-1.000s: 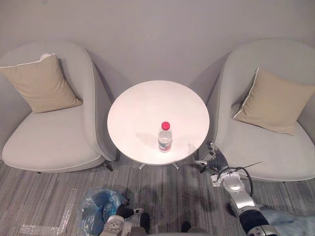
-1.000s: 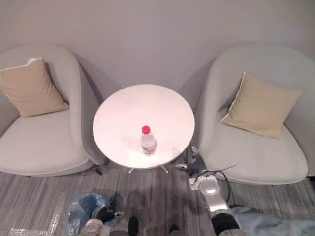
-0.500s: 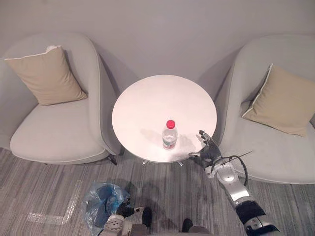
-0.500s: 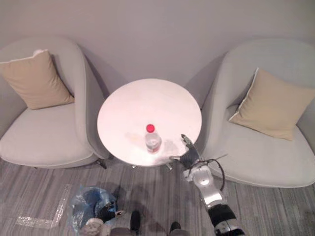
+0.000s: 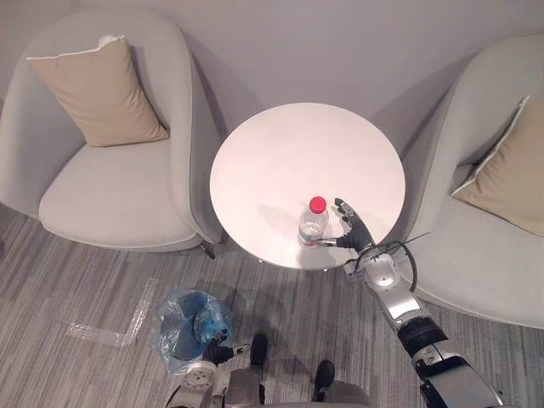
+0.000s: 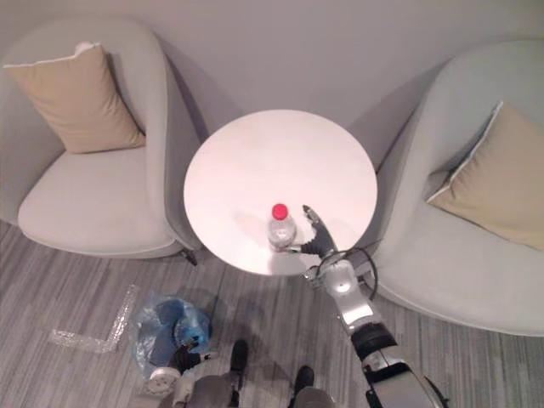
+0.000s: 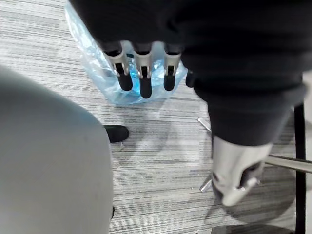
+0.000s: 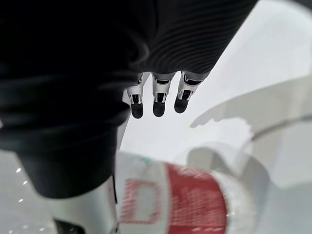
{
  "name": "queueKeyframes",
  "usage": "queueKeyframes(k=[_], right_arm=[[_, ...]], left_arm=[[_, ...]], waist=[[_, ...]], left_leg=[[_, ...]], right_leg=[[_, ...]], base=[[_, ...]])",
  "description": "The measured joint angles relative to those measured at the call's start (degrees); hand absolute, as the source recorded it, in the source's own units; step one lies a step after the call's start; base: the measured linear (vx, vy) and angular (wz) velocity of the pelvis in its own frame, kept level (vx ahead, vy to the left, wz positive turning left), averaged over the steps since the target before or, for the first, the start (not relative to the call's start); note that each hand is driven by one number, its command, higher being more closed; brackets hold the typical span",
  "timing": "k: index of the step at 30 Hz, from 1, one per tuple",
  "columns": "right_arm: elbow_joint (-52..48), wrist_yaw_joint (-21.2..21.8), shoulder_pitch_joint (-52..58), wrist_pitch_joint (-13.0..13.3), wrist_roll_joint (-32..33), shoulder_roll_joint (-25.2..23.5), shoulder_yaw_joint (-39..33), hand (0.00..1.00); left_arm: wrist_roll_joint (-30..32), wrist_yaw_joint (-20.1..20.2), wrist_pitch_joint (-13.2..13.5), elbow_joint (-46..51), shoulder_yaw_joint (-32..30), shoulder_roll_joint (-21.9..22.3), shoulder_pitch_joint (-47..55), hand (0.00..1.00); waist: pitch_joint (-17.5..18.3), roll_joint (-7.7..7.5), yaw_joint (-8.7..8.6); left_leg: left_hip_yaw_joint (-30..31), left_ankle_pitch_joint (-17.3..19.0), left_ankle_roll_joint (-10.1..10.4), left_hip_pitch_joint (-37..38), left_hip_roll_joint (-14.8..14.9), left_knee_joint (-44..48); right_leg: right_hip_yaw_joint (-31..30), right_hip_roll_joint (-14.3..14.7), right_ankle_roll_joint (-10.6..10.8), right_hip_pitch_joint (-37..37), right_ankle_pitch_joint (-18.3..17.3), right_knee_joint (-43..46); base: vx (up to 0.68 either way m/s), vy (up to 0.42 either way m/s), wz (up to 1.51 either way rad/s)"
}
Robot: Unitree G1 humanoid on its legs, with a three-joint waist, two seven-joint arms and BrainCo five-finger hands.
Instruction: Gather rubbish on tea table into small bin, then transfer packed bag to large trash can.
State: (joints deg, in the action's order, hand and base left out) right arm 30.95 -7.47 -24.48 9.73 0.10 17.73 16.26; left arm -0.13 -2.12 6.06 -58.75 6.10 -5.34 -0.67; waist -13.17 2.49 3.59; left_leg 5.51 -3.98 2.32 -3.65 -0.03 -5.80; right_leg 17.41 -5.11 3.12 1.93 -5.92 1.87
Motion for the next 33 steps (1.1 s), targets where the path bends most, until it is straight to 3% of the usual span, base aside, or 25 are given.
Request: queueKeyframes(k=[3,4,12,20,25,33], right_arm=[[0.65,-0.26,-1.99,-0.01,-0.02,-0.49,0.26,0.00],[0.98,-0.30,-2.41,0.00,-0.03,-0.69,0.32,1.00],[1.52,-1.35,-3.77,-0.19,-0.11,-1.98,1.15,1.00],[0.45,-1.51,-3.26,-0.30,-0.11,-2.09,1.97,1.00],[-10.30,-0.55,3.74,-0.12,-0.12,-1.31,1.52,1.00],[-23.11,2.59,18.29,0.11,-0.10,-1.49,-3.71,1.00]], left_arm=[[-0.07,0.00,0.12,0.44,0.02,0.01,-0.47,0.00],[-0.07,0.00,0.15,0.72,0.02,0.00,-0.46,0.00],[-0.12,-0.03,0.85,1.38,0.05,0.03,-0.87,0.00],[-0.08,-0.04,0.64,1.71,0.04,0.02,-0.91,0.00],[0.16,0.00,0.01,1.73,0.01,-0.09,-0.88,0.00],[1.21,0.27,-0.51,-0.42,0.07,-0.99,-0.73,0.00]], waist=[[-1.41,0.19,0.14],[-1.65,0.19,0.19],[-2.63,0.19,1.48],[-2.72,0.17,1.52],[-2.61,0.05,1.25],[-0.50,-0.70,-1.04]], left_leg=[[0.69,-0.06,-0.03,-0.38,-0.21,0.41],[0.93,-0.06,-0.03,-0.46,-0.24,0.49],[1.62,-0.04,-0.04,-0.73,-0.34,1.07],[2.21,-0.02,-0.05,-1.18,-0.50,1.97],[0.95,0.01,-0.09,-0.19,-0.50,1.87],[-2.56,0.01,-0.09,1.90,-0.44,0.92]], right_leg=[[0.64,-0.14,0.00,0.15,0.00,0.02],[0.69,-0.15,0.00,0.18,0.00,0.04],[0.46,-0.32,0.00,0.17,-0.01,1.17],[-0.39,-0.59,0.19,0.10,-0.21,1.68],[-2.50,-0.94,0.55,0.22,-0.46,1.93],[-6.57,-0.97,0.83,0.10,-0.56,1.88]], base=[[-0.02,-0.004,0.12],[-0.02,-0.006,0.14],[-0.03,-0.003,0.08],[-0.04,-0.006,0.03],[-0.04,0.002,-0.15],[-0.05,0.007,-0.24]])
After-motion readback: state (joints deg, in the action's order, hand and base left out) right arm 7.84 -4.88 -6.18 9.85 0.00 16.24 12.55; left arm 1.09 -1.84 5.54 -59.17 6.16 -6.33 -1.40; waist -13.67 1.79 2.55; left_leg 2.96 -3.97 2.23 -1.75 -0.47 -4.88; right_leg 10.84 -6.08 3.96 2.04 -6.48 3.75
